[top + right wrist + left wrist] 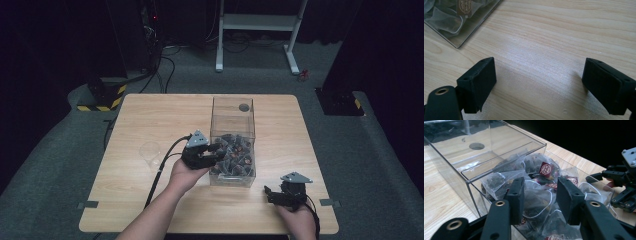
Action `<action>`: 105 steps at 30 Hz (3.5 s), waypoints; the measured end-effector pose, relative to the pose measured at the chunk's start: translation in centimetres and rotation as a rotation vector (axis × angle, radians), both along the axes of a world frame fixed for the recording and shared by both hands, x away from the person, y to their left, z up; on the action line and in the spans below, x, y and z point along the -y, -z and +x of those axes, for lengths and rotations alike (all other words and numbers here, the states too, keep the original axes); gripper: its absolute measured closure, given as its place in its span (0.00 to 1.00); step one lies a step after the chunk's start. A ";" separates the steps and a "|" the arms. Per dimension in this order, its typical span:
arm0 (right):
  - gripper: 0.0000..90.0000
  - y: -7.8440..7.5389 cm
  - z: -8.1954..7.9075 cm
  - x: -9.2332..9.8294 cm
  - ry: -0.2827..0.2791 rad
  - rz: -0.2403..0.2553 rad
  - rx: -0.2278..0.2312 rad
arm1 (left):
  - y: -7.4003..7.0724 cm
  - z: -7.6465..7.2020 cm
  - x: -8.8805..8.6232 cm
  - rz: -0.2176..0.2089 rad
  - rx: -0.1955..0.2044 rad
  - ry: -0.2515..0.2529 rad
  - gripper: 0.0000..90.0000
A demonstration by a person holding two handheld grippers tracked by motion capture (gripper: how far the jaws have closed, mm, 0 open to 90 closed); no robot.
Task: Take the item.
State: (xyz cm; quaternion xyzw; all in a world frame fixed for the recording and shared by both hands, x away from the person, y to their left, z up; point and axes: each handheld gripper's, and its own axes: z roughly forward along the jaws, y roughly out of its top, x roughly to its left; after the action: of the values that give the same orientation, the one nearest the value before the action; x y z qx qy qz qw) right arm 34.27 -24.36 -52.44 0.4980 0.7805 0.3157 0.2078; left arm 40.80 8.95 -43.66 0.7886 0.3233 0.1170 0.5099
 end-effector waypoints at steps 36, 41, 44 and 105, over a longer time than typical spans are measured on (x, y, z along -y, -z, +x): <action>0.14 0.0 0.0 0.0 -0.006 -0.002 0.002 | -0.2 -0.6 -0.3 -0.015 0.036 -0.022 1.00; 0.14 0.0 0.0 0.0 -0.006 -0.002 0.002 | -0.5 -0.8 -0.4 -0.023 0.046 -0.024 1.00; 0.14 0.0 0.0 0.0 -0.006 -0.002 0.003 | -0.6 -0.8 -0.5 -0.028 0.055 -0.027 1.00; 0.14 0.0 -0.1 0.0 -0.004 0.003 0.002 | -2.6 -1.9 -4.3 -0.098 0.107 -0.078 1.00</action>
State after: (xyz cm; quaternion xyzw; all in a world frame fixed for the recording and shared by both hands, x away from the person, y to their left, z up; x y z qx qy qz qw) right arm 34.17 -24.33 -52.43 0.4964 0.7808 0.3178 0.2071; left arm 38.87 13.24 -41.09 0.7423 0.3312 0.1627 0.5593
